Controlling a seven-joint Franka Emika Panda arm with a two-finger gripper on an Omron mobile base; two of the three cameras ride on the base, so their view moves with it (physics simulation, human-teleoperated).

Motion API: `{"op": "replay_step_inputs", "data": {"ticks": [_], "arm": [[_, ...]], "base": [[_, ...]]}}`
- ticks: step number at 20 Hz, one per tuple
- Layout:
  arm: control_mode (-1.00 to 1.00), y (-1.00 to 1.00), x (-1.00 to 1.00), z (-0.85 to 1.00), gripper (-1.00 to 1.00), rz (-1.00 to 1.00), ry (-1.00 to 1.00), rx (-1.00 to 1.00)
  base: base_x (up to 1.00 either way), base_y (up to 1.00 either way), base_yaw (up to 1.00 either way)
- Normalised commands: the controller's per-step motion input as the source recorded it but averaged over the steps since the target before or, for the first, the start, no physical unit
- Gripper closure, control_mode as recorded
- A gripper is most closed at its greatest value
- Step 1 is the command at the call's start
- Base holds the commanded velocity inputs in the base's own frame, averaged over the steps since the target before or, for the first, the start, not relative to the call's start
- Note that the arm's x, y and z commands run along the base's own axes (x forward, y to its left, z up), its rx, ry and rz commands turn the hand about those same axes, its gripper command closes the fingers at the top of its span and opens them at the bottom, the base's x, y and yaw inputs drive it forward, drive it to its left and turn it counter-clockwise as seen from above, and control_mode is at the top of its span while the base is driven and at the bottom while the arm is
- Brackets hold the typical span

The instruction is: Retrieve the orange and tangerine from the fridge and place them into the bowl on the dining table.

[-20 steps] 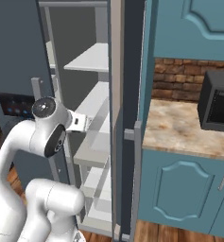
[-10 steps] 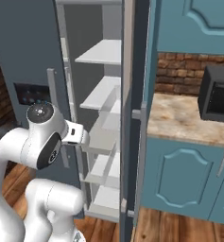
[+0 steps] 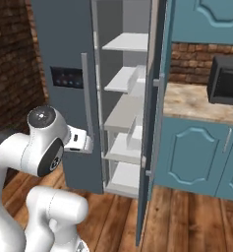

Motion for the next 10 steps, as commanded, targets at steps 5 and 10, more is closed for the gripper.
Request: {"op": "replay_step_inputs", "data": {"ticks": [5,10], "arm": [[1.00,0.00,0.00,0.00,1.00,0.00,0.00,0.00],[1.00,0.00,0.00,0.00,1.00,0.00,0.00,0.00]], "base": [[-1.00,0.00,0.02],[-1.00,0.00,0.01]]}}
